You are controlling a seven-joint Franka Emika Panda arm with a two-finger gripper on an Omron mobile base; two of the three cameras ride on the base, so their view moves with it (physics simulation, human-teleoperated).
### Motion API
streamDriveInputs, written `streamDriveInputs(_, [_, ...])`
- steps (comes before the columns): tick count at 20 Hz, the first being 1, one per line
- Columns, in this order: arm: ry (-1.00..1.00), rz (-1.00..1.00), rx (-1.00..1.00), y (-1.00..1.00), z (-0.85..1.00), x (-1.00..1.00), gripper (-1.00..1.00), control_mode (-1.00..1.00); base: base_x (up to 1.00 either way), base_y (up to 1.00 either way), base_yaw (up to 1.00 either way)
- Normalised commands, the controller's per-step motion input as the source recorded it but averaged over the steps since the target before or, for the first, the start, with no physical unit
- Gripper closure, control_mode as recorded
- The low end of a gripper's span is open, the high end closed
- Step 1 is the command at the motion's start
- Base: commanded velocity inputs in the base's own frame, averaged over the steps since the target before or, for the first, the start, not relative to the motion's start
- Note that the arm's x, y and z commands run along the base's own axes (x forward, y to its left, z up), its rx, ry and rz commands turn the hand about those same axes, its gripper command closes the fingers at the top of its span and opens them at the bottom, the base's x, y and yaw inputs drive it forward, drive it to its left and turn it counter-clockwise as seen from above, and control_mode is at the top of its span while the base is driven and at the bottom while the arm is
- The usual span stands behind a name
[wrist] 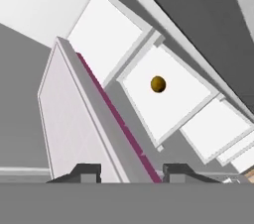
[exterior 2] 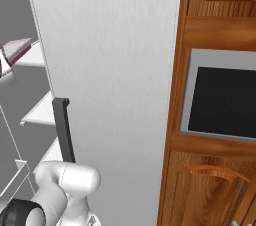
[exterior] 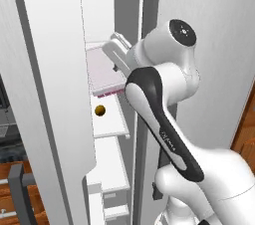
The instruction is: Open the freezer door, pick up the ice cube tray from the freezer, and place it on the dining counter.
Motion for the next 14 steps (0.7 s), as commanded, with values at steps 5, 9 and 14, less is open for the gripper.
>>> streamDriveInputs(5, [0.0, 0.01, 0.0, -0.24, 0.03, -0.93, 1.0, -1.0, 0.0, 0.0, 0.0])
streamDriveInputs(9, [0.0, 0.0, 0.01, -0.51, 0.17, -0.74, 1.0, -1.0, 0.0, 0.0, 0.0])
streamDriveInputs(14, [0.0, 0.0, 0.03, -0.44, 0.13, -0.7, 1.0, -1.0, 0.0, 0.0, 0.0])
